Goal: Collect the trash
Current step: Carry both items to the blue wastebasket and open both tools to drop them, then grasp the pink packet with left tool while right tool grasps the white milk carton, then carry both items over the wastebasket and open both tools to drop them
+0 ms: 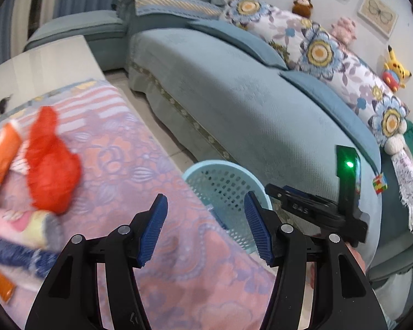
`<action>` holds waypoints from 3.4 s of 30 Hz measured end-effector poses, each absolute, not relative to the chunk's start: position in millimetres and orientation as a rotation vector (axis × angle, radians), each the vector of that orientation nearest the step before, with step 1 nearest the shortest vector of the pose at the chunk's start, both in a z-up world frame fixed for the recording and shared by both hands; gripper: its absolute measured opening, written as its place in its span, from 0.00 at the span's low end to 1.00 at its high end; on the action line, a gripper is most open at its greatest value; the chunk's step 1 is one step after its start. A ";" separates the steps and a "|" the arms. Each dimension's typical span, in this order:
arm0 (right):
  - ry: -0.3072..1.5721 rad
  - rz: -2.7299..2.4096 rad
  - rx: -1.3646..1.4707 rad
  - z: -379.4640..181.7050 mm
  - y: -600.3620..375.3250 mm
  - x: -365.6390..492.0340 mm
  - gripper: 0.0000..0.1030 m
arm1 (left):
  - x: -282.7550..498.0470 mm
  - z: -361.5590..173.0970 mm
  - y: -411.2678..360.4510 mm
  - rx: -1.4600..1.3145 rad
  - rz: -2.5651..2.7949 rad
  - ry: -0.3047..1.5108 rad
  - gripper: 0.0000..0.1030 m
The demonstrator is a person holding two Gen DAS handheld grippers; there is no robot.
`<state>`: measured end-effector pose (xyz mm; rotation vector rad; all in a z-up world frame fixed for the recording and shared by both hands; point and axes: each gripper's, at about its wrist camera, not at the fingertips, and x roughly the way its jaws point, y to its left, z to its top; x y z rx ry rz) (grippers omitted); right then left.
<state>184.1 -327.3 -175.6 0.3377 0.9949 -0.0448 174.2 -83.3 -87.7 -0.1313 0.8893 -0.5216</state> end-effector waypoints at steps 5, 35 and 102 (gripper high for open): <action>0.903 0.137 0.264 -128.6 -260.7 167.7 0.46 | 146.9 -60.5 -34.2 -0.180 -0.444 0.832 0.55; 1.003 0.587 -0.089 -148.0 -26.5 180.4 0.66 | 21.7 -130.3 219.1 -0.282 0.165 0.974 0.70; 0.953 0.041 0.278 -124.9 -312.3 173.7 0.54 | 160.8 -51.0 -95.1 0.033 -0.433 0.756 0.35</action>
